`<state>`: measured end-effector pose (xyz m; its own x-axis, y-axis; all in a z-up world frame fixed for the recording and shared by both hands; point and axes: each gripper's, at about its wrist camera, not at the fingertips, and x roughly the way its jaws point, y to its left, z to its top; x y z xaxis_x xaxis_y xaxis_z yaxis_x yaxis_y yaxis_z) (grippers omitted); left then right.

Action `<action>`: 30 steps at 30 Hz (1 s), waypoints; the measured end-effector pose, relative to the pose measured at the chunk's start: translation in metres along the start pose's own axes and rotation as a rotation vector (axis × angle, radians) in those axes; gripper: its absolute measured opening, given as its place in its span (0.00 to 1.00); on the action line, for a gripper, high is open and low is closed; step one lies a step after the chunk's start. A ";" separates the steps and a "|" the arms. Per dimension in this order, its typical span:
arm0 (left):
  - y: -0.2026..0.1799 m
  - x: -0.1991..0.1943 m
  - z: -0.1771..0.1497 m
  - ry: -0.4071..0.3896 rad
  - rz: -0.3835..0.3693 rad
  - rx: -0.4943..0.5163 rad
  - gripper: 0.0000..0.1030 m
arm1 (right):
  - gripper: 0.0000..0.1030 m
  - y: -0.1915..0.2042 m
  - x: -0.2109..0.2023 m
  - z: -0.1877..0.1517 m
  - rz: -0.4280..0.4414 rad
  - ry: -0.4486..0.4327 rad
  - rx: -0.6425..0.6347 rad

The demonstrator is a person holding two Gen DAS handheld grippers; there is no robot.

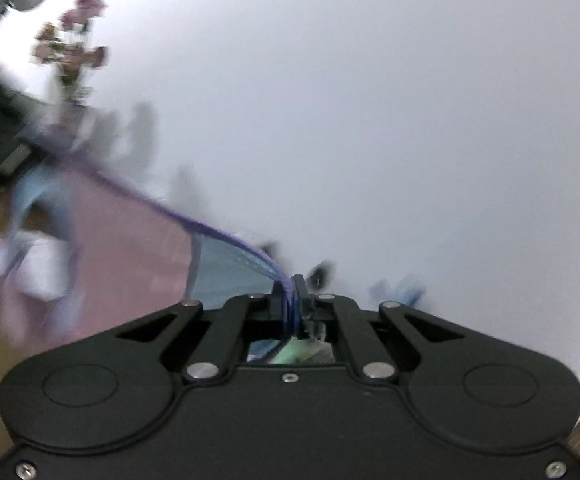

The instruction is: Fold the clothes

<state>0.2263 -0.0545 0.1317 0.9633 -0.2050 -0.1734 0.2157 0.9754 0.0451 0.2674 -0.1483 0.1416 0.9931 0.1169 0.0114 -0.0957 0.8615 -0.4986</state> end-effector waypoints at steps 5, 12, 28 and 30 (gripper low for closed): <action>0.031 -0.024 -0.052 0.083 -0.087 -0.480 0.03 | 0.05 0.049 0.021 0.079 0.277 -0.188 -0.265; 0.060 -0.049 -0.151 0.380 0.009 -0.543 0.83 | 0.45 0.233 0.003 0.028 1.101 -0.041 -0.718; 0.057 -0.101 -0.135 0.372 -0.043 -0.254 0.98 | 0.82 0.164 -0.039 0.029 1.133 -0.018 -0.670; 0.063 -0.105 -0.141 0.416 -0.028 -0.208 0.99 | 0.82 0.166 -0.053 0.021 1.114 -0.019 -0.768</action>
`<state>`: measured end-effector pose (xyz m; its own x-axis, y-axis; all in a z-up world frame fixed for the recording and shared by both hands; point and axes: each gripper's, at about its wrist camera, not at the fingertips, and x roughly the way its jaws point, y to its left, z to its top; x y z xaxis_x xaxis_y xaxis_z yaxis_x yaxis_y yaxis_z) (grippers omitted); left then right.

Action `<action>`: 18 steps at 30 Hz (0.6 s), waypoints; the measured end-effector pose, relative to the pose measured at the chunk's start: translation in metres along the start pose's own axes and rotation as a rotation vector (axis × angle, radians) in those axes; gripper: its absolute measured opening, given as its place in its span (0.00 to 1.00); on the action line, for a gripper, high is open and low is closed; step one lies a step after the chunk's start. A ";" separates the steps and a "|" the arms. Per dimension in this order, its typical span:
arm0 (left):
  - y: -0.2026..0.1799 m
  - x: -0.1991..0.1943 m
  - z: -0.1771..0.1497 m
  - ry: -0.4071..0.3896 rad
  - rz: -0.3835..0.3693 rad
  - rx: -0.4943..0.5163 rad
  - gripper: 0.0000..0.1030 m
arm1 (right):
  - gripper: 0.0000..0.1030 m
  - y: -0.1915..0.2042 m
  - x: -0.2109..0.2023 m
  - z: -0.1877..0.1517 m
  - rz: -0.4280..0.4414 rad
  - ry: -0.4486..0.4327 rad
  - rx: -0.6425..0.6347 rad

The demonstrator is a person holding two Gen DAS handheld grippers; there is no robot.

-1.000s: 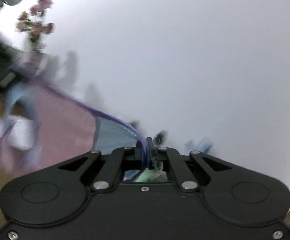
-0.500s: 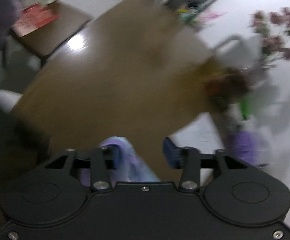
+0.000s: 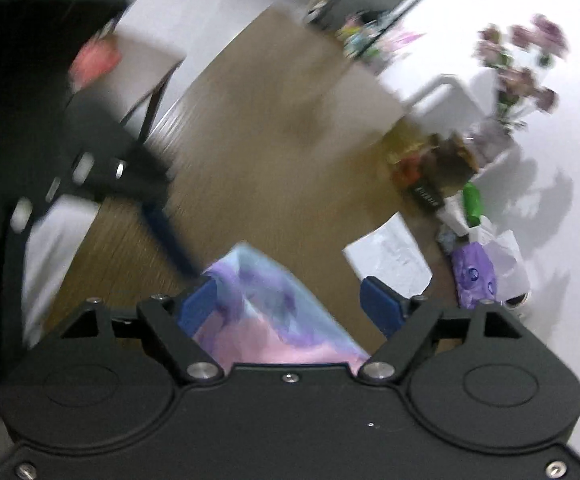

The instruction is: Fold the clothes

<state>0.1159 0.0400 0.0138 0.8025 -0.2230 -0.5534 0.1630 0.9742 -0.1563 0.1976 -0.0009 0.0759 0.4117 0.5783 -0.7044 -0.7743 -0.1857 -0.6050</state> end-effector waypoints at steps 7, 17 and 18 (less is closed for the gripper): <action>0.015 -0.006 -0.003 -0.044 0.145 0.268 0.99 | 0.82 0.014 -0.026 -0.024 -0.079 -0.039 0.130; 0.028 0.050 0.011 0.080 0.139 0.565 0.51 | 0.81 0.074 -0.011 -0.077 -0.322 -0.100 0.520; 0.028 0.054 0.009 0.094 0.136 0.592 0.51 | 0.81 0.075 -0.011 -0.079 -0.336 -0.103 0.553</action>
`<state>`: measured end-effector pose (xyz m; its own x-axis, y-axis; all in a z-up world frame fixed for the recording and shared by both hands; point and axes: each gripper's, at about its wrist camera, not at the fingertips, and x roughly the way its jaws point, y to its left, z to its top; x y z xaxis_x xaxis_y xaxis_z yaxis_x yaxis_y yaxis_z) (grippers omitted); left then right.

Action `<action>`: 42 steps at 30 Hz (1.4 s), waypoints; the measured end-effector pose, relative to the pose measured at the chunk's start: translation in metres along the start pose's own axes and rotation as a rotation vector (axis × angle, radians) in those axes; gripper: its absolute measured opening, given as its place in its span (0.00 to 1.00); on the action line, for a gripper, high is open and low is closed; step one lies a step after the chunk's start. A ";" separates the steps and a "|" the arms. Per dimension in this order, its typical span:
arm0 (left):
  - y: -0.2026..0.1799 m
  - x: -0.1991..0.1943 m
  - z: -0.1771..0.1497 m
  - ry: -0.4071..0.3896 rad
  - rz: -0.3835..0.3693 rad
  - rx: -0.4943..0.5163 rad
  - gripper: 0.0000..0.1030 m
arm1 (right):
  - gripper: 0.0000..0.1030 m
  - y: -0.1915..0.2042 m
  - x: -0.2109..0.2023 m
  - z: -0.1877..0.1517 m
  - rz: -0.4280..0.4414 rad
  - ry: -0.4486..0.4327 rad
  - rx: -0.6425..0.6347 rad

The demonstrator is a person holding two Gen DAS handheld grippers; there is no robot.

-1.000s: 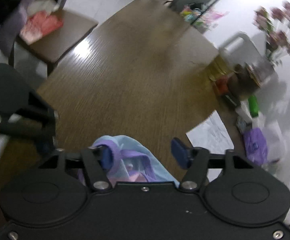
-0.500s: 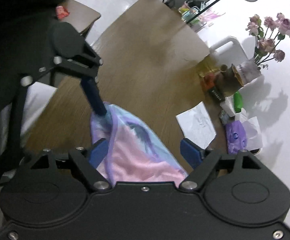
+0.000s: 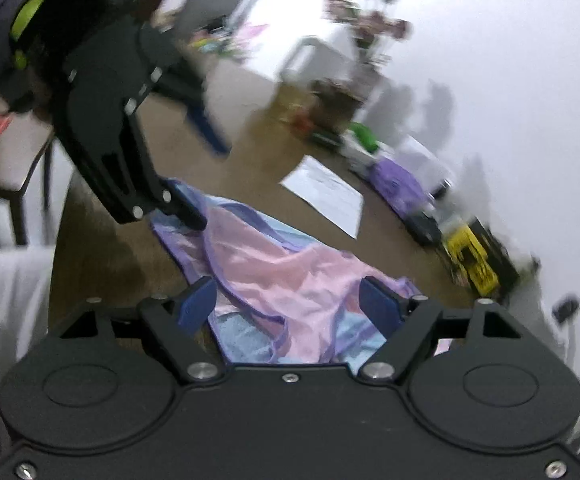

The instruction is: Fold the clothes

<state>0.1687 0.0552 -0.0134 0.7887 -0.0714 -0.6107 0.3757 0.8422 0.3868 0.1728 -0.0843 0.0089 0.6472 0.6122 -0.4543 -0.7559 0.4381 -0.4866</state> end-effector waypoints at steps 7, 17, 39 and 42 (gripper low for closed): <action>0.002 -0.012 -0.007 0.003 0.000 0.052 0.52 | 0.81 -0.004 0.008 -0.014 -0.039 -0.013 0.130; 0.011 -0.026 0.019 -0.074 0.074 0.012 0.05 | 0.81 0.007 0.023 -0.015 -0.085 -0.007 0.183; 0.012 -0.054 0.049 -0.182 0.169 0.008 0.05 | 0.07 0.025 0.042 -0.011 -0.326 0.117 0.129; 0.014 -0.046 0.059 -0.199 0.193 0.045 0.05 | 0.07 0.013 0.029 -0.007 -0.359 0.096 0.139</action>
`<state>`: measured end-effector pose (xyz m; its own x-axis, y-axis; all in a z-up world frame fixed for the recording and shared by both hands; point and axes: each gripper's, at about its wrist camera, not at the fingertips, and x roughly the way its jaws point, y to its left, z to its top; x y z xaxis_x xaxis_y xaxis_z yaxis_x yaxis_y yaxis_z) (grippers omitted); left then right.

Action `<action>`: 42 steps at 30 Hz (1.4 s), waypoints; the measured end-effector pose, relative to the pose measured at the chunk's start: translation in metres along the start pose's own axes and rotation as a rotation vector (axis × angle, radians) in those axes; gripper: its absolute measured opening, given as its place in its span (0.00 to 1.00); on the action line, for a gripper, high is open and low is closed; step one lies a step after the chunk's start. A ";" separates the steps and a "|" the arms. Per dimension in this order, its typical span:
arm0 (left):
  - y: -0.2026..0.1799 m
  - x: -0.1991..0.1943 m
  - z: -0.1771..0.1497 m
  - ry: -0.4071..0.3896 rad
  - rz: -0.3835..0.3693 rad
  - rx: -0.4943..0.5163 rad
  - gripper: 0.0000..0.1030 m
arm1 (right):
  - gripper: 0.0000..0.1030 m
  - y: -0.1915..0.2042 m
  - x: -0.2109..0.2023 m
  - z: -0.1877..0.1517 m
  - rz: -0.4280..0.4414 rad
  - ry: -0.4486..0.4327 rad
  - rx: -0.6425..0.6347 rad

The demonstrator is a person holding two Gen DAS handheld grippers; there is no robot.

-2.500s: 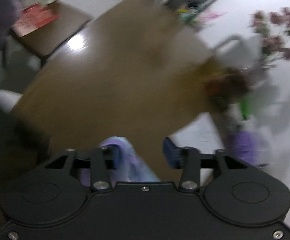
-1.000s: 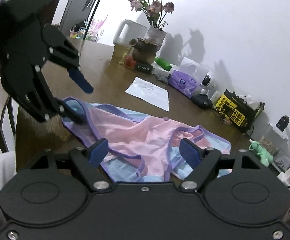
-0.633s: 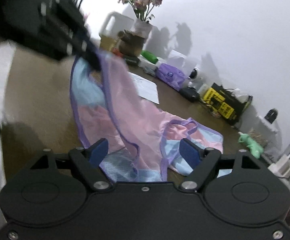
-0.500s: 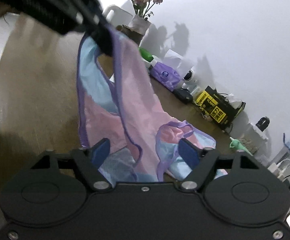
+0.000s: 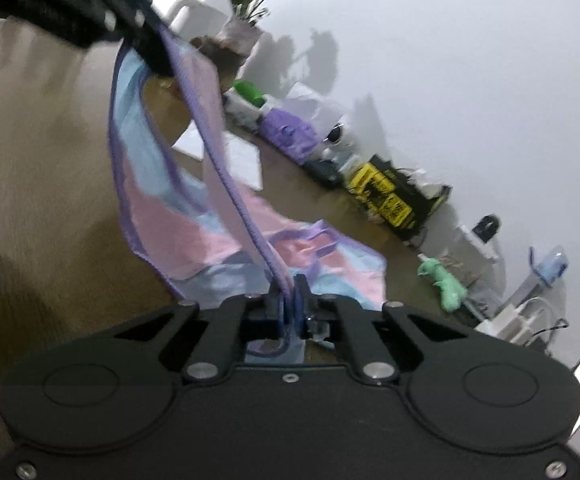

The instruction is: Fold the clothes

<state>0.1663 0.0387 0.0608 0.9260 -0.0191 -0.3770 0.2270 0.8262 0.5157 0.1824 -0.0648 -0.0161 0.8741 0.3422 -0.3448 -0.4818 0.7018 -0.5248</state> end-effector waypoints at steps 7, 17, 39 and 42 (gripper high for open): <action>0.009 0.086 0.036 -0.065 -0.030 0.053 0.05 | 0.07 -0.071 0.033 0.019 -0.129 -0.034 0.021; 0.070 0.216 0.203 -0.208 0.127 0.047 0.05 | 0.06 -0.215 0.169 0.095 -0.244 -0.025 0.151; -0.032 0.104 0.092 -0.056 0.014 0.007 0.05 | 0.06 -0.143 0.076 0.053 -0.126 0.009 -0.011; -0.059 0.102 0.036 0.043 -0.039 -0.039 0.05 | 0.06 -0.100 0.085 0.000 -0.017 0.116 0.016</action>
<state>0.2587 -0.0324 0.0197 0.9029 -0.0282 -0.4289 0.2498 0.8465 0.4702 0.3050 -0.1055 0.0070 0.8687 0.2562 -0.4239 -0.4649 0.7171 -0.5193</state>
